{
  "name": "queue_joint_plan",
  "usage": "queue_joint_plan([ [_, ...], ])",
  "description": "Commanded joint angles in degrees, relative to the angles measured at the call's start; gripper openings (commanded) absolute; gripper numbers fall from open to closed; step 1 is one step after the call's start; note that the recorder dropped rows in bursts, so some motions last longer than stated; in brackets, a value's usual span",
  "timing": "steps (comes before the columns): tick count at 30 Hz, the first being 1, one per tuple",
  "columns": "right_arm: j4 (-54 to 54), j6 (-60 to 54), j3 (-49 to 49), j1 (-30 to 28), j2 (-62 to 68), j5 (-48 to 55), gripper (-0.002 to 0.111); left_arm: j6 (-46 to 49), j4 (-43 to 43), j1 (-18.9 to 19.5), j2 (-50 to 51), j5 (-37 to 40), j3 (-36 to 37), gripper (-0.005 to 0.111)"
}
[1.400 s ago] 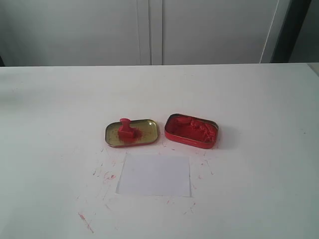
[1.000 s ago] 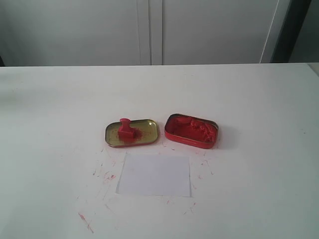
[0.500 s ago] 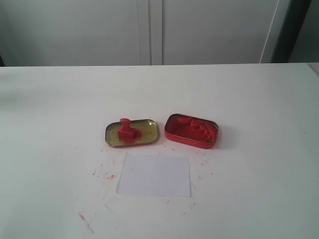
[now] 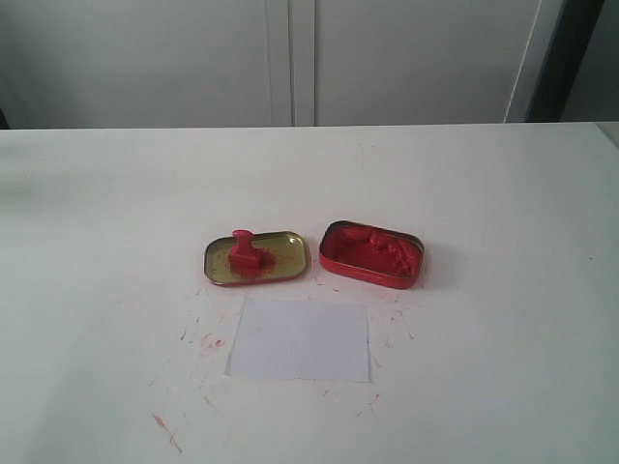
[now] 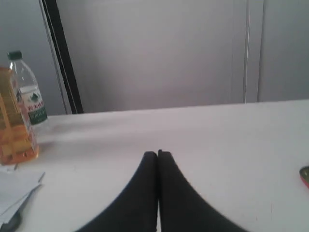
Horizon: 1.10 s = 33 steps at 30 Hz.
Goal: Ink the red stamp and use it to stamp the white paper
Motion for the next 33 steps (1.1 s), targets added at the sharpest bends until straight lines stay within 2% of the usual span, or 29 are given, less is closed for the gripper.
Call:
queue_joint_plan([
  [1,-0.14,0.00,0.25,0.20,-0.25,-0.50,0.000,-0.32,-0.43,-0.31,-0.21,-5.72,0.26,0.000],
  [26,-0.14,1.20,0.25,0.20,-0.25,-0.50,0.000,-0.32,-0.43,-0.31,-0.21,-6.74,0.26,0.000],
  [33,-0.14,1.29,0.25,0.20,-0.25,-0.50,0.000,-0.32,-2.80,-0.03,-0.21,-5.55,0.26,0.000],
])
